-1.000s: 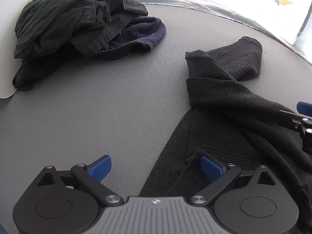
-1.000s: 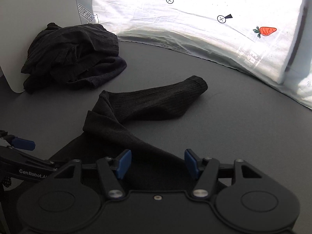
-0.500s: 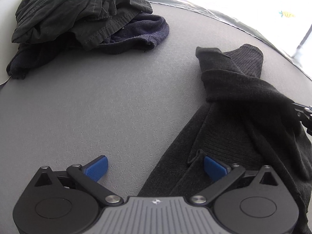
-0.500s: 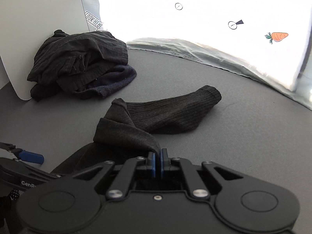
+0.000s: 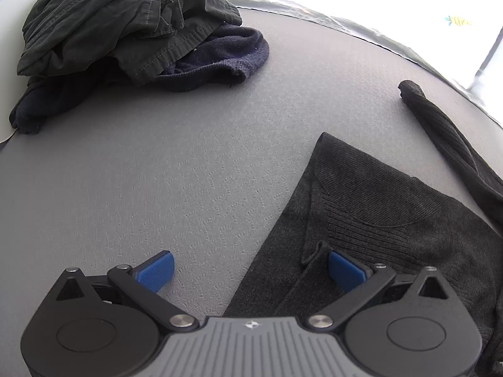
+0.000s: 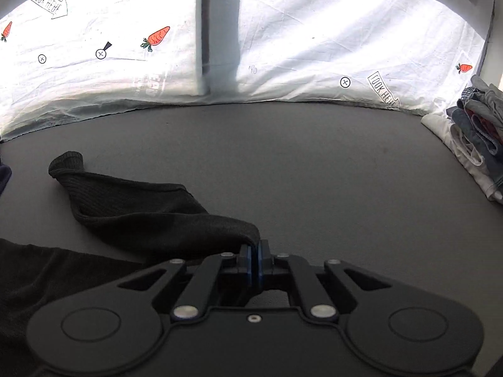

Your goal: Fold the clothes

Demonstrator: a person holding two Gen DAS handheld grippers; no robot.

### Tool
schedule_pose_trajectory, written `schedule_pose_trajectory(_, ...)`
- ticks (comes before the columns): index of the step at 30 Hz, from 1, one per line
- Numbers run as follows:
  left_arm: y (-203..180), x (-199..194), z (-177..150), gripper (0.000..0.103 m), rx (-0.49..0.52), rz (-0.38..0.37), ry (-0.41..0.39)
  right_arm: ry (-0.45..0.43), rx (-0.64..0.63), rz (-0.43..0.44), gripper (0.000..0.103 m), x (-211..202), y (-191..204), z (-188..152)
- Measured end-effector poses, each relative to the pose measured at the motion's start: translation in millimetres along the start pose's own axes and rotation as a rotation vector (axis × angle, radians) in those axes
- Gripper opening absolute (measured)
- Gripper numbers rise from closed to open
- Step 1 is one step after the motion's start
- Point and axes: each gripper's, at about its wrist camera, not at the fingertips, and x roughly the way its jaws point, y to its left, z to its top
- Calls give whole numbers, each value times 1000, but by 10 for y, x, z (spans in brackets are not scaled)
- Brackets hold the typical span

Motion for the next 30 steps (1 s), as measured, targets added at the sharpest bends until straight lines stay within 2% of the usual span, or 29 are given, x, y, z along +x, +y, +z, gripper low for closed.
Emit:
schedule_pose_trajectory(2, -10, -5, 17, 103, -1, 3, 4, 17, 6, -13, 8, 15, -20, -36)
schedule_pose_trajectory(6, -125, -24, 120, 101, 67, 8, -43, -12, -65, -26, 32, -25, 174, -9)
schedule_pose_trajectory(8, -197, -21, 205, 101, 99, -9, -69, -43, -109, -2, 37, -81, 316, 41)
schedule_pose_trajectory(12, -371, 50, 393, 99, 152, -93, -101, -66, -200, 60, 42, -90, 576, 104)
schedule_pose_trajectory(15, -500, 187, 503, 98, 185, -98, -93, -53, -265, 106, 42, -14, 782, 142)
schedule_pose_trajectory(17, -522, 253, 563, 98, 175, -136, -84, -38, -301, 130, 44, 69, 888, 168)
schedule_pose_trajectory(20, -580, 311, 585, 92, 201, -137, -95, -15, -356, 166, 46, 195, 1046, 208)
schedule_pose_trajectory(21, -601, 316, 580, 86, 219, -138, -105, -7, -374, 178, 46, 237, 1099, 221)
schedule_pose_trajectory(22, -620, 299, 565, 72, 250, -152, -124, 1, -392, 190, 46, 279, 1152, 234)
schedule_pose_trajectory(23, -637, 280, 553, 63, 276, -168, -140, 8, -410, 202, 46, 321, 1205, 248)
schedule_pose_trajectory(25, -664, 247, 539, 27, 291, -190, -151, 24, -446, 226, 45, 405, 1311, 274)
schedule_pose_trajectory(26, -676, 236, 532, 20, 294, -186, -158, 35, -459, 235, 43, 451, 1345, 285)
schedule_pose_trajectory(27, -687, 227, 523, 10, 299, -164, -169, 46, -462, 241, 33, 486, 1354, 296)
schedule_pose_trajectory(28, -685, 221, 518, 10, 299, -151, -173, 54, -463, 246, 24, 511, 1355, 308)
schedule_pose_trajectory(29, -684, 214, 514, 10, 298, -139, -178, 50, -454, 246, 7, 514, 1341, 324)
schedule_pose_trajectory(30, -676, 207, 513, 9, 296, -124, -183, 38, -440, 241, 2, 502, 1314, 344)
